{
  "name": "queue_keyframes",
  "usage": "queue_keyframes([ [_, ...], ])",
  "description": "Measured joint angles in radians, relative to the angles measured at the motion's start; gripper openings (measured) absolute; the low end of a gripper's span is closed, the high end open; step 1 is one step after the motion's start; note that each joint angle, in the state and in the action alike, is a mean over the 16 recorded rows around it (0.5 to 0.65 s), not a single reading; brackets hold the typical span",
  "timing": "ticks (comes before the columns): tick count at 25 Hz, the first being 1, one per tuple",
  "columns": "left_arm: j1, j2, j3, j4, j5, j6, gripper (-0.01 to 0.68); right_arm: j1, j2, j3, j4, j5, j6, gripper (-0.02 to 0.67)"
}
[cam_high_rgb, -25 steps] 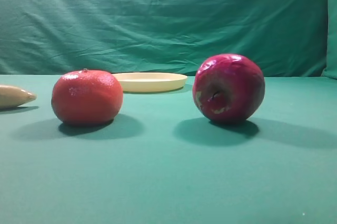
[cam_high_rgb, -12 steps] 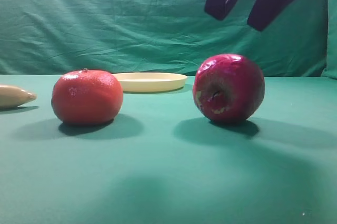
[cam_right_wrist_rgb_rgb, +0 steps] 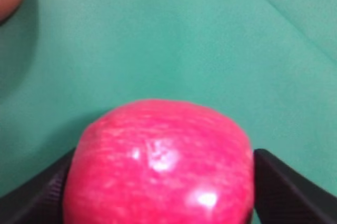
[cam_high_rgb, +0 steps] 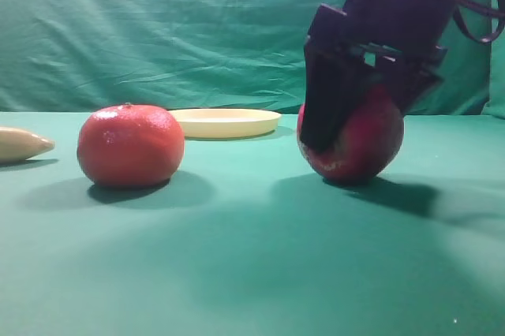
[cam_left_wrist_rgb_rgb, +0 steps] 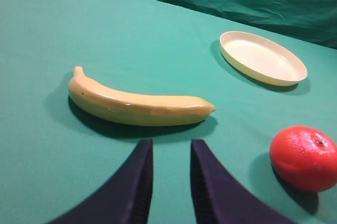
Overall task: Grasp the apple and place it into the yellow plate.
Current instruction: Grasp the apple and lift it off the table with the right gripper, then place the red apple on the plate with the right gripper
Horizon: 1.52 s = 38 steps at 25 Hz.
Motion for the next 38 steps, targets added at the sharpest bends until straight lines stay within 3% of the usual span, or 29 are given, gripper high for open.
queue_keyframes([
  [8, 0.000, 0.000, 0.000, 0.000, 0.000, 0.000, 0.157, 0.000, 0.075, -0.262, 0.000, -0.064, -0.001, 0.485],
  [20, 0.000, 0.000, 0.000, 0.000, 0.000, 0.000, 0.157, 0.000, 0.375, -0.675, 0.003, -0.136, -0.001, 0.495],
  [32, 0.000, 0.000, 0.000, 0.000, 0.000, 0.000, 0.157, -0.014, 0.457, -0.769, 0.002, -0.142, -0.001, 0.603],
  [35, 0.000, 0.000, 0.000, 0.000, 0.000, 0.000, 0.157, -0.026, 0.417, -0.769, -0.004, -0.107, -0.001, 0.586],
  [38, 0.000, 0.000, 0.000, 0.000, 0.000, 0.000, 0.157, -0.040, 0.357, -0.770, -0.014, -0.046, 0.000, 0.500],
])
